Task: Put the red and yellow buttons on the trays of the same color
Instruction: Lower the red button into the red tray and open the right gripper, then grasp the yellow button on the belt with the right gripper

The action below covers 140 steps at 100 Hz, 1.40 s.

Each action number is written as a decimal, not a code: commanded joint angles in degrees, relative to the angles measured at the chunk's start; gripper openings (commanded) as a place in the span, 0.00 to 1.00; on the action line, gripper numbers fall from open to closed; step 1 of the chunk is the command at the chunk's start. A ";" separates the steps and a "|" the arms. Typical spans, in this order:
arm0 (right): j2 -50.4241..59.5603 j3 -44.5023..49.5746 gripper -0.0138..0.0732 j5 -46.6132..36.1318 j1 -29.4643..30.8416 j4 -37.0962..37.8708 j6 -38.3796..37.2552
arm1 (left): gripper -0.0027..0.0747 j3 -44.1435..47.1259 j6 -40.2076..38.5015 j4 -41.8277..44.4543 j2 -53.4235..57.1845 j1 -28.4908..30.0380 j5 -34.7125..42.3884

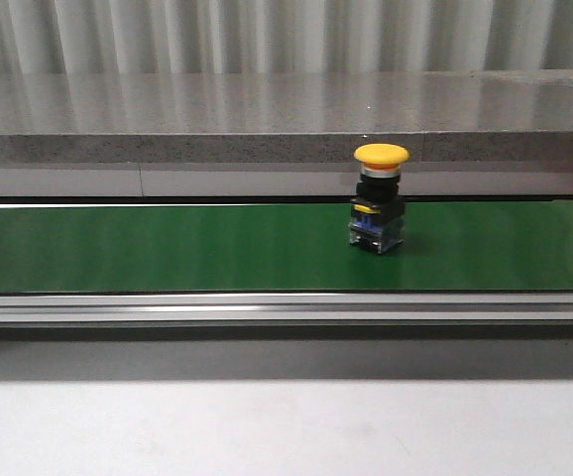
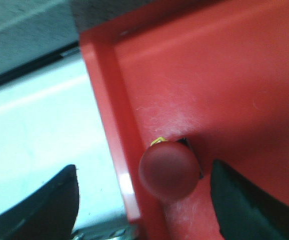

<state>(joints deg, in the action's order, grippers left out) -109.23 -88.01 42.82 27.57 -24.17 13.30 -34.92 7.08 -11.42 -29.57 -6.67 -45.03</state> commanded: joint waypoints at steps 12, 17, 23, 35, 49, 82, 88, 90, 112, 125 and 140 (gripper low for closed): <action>13.51 5.68 0.79 -4.29 -1.47 -1.37 2.80 | 0.01 -1.39 -0.05 -1.25 -0.21 -0.50 3.85; 15.79 7.55 0.79 -4.56 -2.32 -0.93 3.32 | 0.01 -1.39 -0.05 -1.25 -0.21 -0.50 3.85; 18.30 10.03 0.79 -4.58 -3.58 -0.68 3.39 | 0.01 -1.39 -0.05 -1.25 -0.21 -0.50 3.85; 24.02 14.80 0.79 -5.24 -6.61 -0.68 3.39 | 0.01 -1.39 -0.05 -1.25 -0.21 -0.50 3.85; 30.06 19.59 0.79 -6.00 -10.45 -0.68 3.39 | 0.01 -1.39 -0.05 -1.25 -0.21 -0.50 3.85; 36.50 23.27 0.86 0.87 -18.87 -0.73 3.39 | 0.01 -1.39 -0.05 -1.25 -0.21 -0.50 3.85; 36.45 23.27 0.86 2.67 -20.43 -1.01 3.28 | 0.01 -1.39 -0.05 -1.25 -0.21 -0.50 3.85; 36.45 23.27 0.86 3.26 -20.99 -1.17 3.28 | 0.01 -1.39 -0.05 -1.25 -0.21 -0.50 3.85; 34.90 23.27 0.86 7.98 -25.93 -1.24 4.41 | 0.01 -1.39 -0.05 -1.25 -0.21 -0.50 3.85; 32.86 23.21 0.86 9.86 -28.07 -1.27 7.07 | 0.01 -1.39 -0.05 -1.25 -0.21 -0.50 3.85; 29.17 23.21 0.86 10.20 -30.13 -1.27 10.55 | 0.01 -1.39 -0.05 -1.25 -0.21 -0.50 3.85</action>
<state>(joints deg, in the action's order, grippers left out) -79.62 -63.39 53.95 -1.71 -24.17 21.00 -34.92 7.08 -11.42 -29.57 -6.67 -45.03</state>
